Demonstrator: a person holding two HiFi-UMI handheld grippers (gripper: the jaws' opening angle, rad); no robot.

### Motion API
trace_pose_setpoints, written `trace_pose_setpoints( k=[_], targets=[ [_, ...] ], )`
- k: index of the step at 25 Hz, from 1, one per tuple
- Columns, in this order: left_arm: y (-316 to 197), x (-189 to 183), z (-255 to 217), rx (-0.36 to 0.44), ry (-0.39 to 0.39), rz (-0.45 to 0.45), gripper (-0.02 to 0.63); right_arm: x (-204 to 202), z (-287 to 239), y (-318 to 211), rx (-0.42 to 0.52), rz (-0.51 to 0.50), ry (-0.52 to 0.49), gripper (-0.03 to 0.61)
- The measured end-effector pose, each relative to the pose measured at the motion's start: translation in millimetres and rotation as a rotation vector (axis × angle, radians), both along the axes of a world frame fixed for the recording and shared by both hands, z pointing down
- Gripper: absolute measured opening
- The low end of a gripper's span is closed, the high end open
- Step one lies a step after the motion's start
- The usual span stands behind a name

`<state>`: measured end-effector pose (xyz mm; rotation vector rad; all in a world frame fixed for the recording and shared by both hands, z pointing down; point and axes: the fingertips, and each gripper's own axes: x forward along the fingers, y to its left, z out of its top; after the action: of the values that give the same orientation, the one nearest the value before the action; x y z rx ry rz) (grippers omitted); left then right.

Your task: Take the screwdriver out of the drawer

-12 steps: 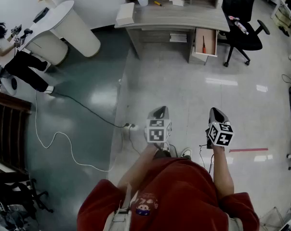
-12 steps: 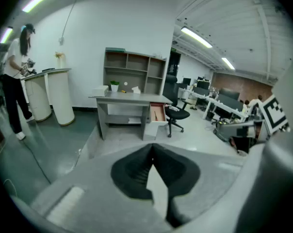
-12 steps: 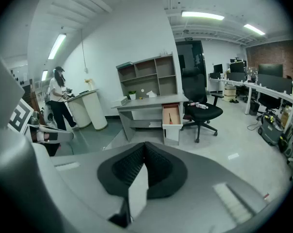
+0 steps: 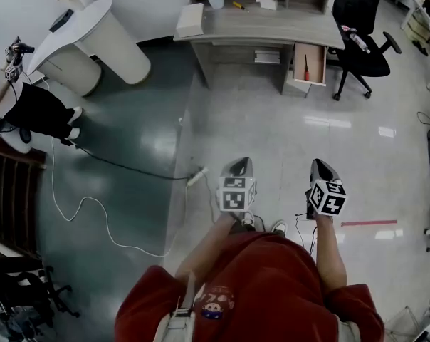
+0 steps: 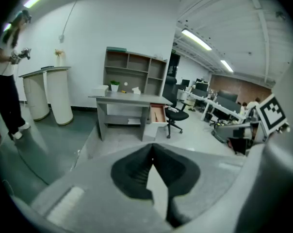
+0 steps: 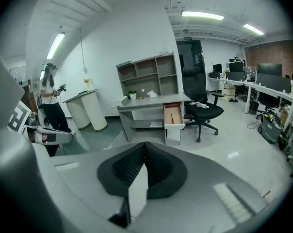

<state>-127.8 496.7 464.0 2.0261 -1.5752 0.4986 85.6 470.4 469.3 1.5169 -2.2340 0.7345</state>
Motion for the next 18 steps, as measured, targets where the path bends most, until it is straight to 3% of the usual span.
trace_pose_setpoints(
  k=[10,18],
  targets=[
    [-12.3,-44.1,3.7,-0.005,0.005,0.030,-0.002,-41.9,1.1,-8.4,0.005,0.042,-0.013,0.001],
    [-13.8,-54.3,6.3,-0.015,0.003,0.085,-0.002,-46.4,2.1,-5.0,-0.006,0.067,0.014,0.000]
  ],
)
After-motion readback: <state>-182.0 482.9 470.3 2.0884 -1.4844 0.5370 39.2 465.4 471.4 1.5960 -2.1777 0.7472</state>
